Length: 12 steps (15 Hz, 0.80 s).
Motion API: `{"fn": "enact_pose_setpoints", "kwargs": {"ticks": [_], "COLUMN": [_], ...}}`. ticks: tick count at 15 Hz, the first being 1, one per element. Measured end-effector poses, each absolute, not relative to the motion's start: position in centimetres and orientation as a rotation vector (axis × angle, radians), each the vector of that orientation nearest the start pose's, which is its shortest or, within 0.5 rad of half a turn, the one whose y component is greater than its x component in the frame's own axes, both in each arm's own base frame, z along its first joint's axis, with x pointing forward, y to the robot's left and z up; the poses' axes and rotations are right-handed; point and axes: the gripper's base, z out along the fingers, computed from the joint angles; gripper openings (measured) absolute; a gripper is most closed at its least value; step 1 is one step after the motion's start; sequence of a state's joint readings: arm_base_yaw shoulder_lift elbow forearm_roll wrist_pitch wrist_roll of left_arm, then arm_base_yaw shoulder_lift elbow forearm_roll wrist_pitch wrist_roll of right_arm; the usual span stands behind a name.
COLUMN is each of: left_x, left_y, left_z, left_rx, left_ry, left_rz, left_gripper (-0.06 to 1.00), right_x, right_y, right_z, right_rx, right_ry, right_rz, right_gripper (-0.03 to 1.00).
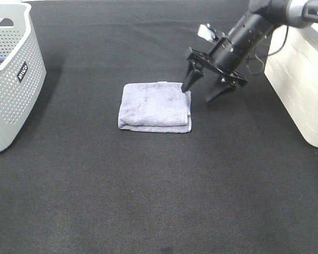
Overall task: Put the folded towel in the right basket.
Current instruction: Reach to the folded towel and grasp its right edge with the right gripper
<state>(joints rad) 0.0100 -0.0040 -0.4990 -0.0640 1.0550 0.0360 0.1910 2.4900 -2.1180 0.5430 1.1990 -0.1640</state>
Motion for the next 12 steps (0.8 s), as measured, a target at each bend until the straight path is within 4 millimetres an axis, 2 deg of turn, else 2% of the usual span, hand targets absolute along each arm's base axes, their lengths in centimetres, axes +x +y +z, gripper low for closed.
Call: {"fn": "enact_pose_setpoints", "kwargs": {"ticks": [6,10,12], "left_x": [-0.5,-0.5,-0.5], "left_y": [-0.5,-0.5,-0.5], "left_z": [27.8,27.8,27.8], "left_rx": [0.029,0.029,0.029], "left_ry": [2.034,2.034,2.034], "left_rz": [-0.048,-0.048,-0.048], "left_gripper": [0.97,0.97,0.97], "right_x": [49.0,48.5,48.5], "right_y": [14.9,16.9,17.5], "right_z": [11.0,10.3,9.9], "right_rx": [-0.286,-0.337,-0.332], "right_ry": [2.943,2.936,2.93], "right_rz": [0.86,0.862,0.878], "right_gripper": [0.7,0.69,0.6]}}
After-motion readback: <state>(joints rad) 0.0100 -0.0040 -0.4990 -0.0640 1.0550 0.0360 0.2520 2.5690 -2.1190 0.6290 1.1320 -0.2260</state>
